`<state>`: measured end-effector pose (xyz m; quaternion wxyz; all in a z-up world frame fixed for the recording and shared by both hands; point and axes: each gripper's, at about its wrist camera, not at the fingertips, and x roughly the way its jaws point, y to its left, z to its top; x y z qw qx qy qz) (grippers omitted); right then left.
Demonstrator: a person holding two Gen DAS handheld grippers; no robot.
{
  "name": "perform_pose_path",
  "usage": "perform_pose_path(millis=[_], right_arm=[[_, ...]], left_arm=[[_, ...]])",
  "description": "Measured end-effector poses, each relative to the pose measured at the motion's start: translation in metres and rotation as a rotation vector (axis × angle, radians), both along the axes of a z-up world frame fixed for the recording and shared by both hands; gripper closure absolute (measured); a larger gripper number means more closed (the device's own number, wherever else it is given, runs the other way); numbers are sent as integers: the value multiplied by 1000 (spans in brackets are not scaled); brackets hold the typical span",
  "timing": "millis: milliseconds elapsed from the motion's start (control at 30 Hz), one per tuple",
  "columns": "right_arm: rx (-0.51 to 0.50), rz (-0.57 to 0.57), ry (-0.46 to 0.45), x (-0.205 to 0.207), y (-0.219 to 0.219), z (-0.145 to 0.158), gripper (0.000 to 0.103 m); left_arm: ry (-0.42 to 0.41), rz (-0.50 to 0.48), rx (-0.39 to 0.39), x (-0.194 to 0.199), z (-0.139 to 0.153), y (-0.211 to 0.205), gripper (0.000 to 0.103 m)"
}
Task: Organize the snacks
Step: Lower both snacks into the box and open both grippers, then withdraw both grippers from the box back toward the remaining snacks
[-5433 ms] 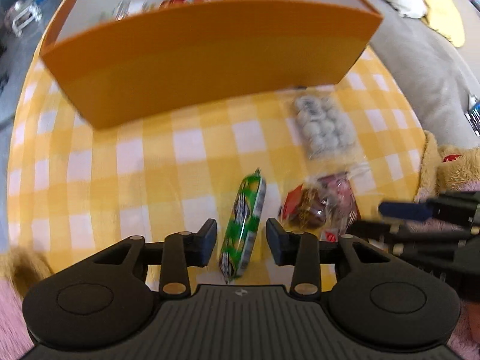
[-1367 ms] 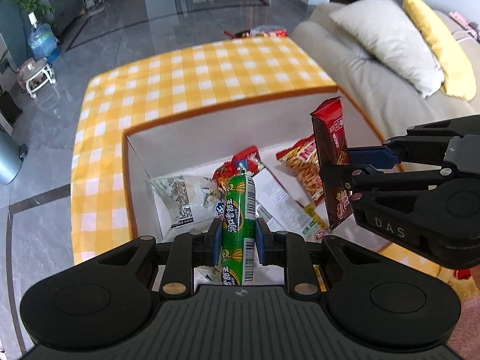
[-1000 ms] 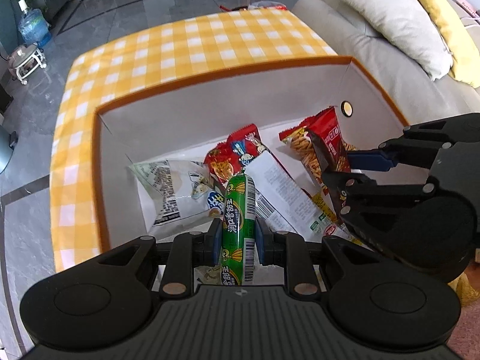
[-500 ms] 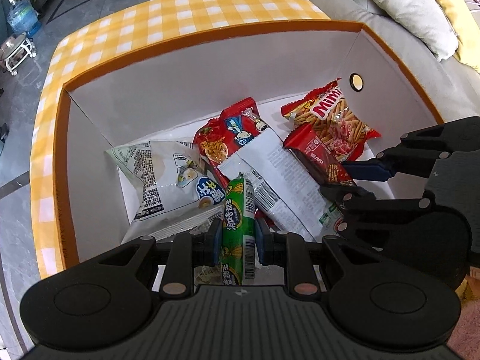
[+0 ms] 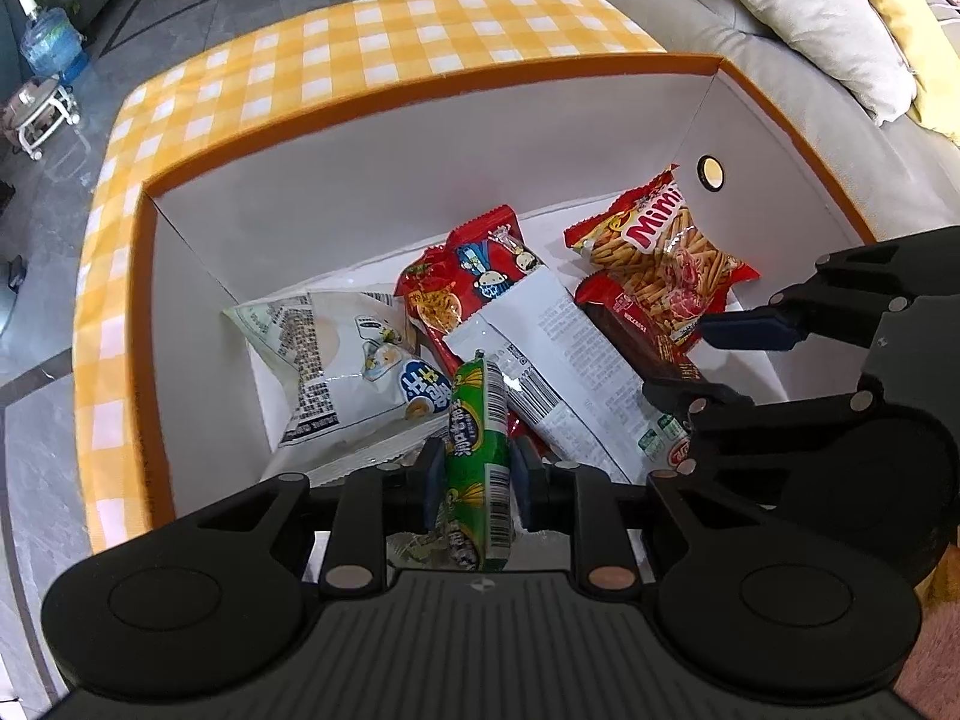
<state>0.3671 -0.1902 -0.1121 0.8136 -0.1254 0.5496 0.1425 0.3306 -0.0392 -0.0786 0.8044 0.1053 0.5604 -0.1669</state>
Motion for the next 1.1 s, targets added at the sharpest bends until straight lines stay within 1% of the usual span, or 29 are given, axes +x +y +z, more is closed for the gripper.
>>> perform_pose_path(millis=[33,67,100,133,167,333,367,500,667,800,967,1100], right_arm=[[3,0,-2,0,0,2,68],[5,-3,-5,-1,-1,3,64],[7,-5,-9,-2,-1,6,63],[11,-7,-15,-2,-2,8,59],[14,-10,-22,-3,-3,11,54],[23,-31,-71,-13,-8,27,40],[26,-35,-79,-15,-9,30,38],[32,-45,-121,-27,-12,43,37],[53,-60,-180,-48,-14,62,37],[88,-81,-222,-68,-16,77,35],[129,-102,-266,-95,-16,92,35],[156,-120,-301,-119,-15,100,35]], left_arm=[[-7,0,3,-1,2,0,67],[-13,3,7,-3,5,1,65],[-22,6,9,-5,8,1,62],[-34,7,7,-7,11,2,58],[-44,10,5,-9,14,3,57],[-89,42,-12,-21,29,11,44],[-99,50,-16,-24,32,13,43],[-142,99,-24,-36,43,21,42],[-191,155,-64,-55,59,31,42],[-222,187,-95,-73,70,38,42],[-263,209,-119,-98,80,46,41],[-284,191,-110,-118,85,47,39]])
